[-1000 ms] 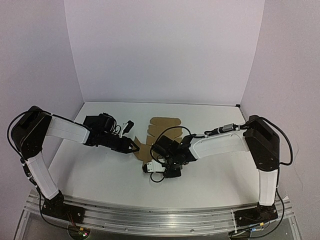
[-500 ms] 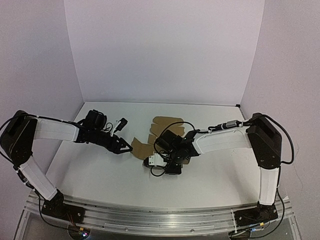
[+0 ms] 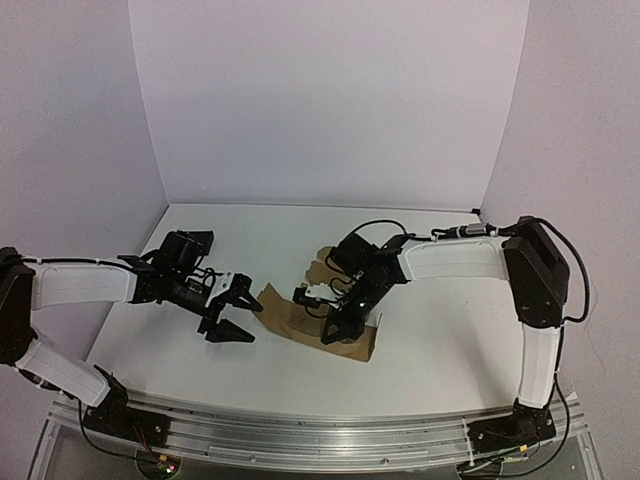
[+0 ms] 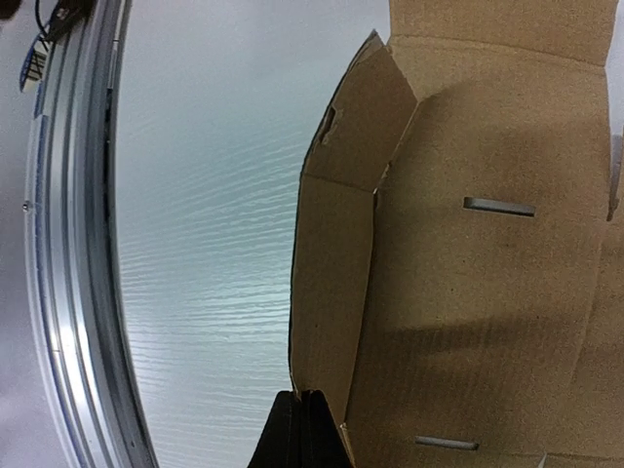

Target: Fold the paper box

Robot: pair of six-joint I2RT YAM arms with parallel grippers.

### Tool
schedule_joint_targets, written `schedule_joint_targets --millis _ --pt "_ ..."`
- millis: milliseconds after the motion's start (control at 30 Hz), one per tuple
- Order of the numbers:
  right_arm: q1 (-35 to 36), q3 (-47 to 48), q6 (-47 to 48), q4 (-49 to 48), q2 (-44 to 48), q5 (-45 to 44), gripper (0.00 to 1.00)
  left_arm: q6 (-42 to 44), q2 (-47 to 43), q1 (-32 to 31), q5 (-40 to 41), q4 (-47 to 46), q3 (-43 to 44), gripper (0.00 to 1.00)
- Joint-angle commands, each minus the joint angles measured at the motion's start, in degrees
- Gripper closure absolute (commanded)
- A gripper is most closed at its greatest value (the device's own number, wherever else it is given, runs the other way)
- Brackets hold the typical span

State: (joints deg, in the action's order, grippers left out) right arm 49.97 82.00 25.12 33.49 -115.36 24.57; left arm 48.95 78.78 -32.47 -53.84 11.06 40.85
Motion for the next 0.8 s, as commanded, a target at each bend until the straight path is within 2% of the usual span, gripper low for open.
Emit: schedule_joint_targets --millis 0,167,300,500,767 --pt "0.04 2.56 -2.34 2.49 -2.33 7.97 1.00 3.94 6.34 -4.53 1.09 0.30 6.07 0.28" --pt "0.09 2.75 0.16 2.33 -2.98 5.52 1.00 1.15 12.55 -8.17 3.70 -5.44 9.31 0.32" --pt "0.05 2.84 1.65 2.24 -2.97 5.10 1.00 1.21 17.45 -9.74 6.23 -5.36 11.46 0.37" --pt "0.06 2.91 3.20 1.89 -3.03 5.89 0.97 1.98 22.96 -10.67 9.85 -6.16 13.97 0.52" --pt "0.07 1.65 3.34 -0.48 -1.24 4.64 0.90 3.48 24.70 -12.07 10.80 -6.82 14.16 0.67"
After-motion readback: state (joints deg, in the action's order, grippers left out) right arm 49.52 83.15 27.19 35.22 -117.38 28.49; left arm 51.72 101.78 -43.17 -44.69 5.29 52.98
